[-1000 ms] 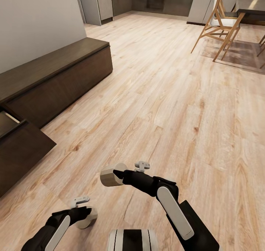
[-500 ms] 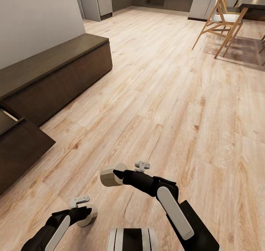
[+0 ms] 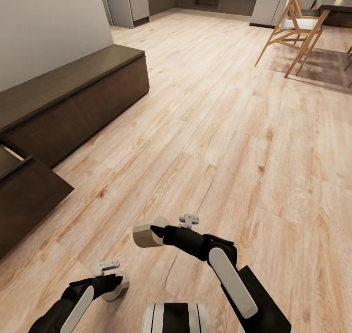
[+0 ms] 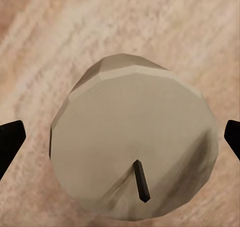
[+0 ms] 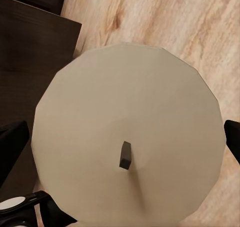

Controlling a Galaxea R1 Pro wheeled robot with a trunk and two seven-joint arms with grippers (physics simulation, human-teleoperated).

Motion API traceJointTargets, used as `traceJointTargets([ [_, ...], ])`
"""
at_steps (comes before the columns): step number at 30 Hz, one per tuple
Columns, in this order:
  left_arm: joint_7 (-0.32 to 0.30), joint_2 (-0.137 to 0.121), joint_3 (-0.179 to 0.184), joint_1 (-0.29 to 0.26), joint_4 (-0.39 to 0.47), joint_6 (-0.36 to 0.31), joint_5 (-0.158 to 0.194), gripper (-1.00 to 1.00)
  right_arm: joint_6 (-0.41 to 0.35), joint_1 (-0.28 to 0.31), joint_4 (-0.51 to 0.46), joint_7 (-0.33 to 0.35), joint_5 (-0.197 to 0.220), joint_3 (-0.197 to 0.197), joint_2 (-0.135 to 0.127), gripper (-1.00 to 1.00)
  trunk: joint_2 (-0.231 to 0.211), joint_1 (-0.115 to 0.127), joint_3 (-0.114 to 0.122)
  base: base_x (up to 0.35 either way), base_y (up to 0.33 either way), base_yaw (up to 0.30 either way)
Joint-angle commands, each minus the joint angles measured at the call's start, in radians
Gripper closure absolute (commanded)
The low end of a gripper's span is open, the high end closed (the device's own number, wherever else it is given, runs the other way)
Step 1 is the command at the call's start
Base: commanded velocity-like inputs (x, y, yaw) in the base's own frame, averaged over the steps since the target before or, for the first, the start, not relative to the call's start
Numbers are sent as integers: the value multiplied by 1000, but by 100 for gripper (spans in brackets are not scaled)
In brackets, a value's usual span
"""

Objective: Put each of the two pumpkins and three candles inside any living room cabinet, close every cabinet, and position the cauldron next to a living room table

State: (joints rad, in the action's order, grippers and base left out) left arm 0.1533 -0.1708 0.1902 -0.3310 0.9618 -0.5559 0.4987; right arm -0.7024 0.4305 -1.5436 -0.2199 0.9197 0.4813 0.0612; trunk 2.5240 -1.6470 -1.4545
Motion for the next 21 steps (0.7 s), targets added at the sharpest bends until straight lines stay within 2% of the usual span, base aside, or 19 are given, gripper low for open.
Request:
traceJointTargets([
  [1, 9, -1, 4, 0, 2, -2, 11, -100, -2, 1, -1, -10, 11, 0, 0, 100, 0, 0, -1, 0, 0, 0],
  [17, 9, 0, 8, 0, 1, -1, 11, -100, -2, 1, -1, -10, 11, -1, 0, 100, 0, 0, -1, 0, 0, 0],
  [21, 9, 0, 8, 0, 0, -1, 11, -100, -2, 1, -1, -10, 11, -1, 0, 100, 1, -1, -12, 0, 0, 0],
])
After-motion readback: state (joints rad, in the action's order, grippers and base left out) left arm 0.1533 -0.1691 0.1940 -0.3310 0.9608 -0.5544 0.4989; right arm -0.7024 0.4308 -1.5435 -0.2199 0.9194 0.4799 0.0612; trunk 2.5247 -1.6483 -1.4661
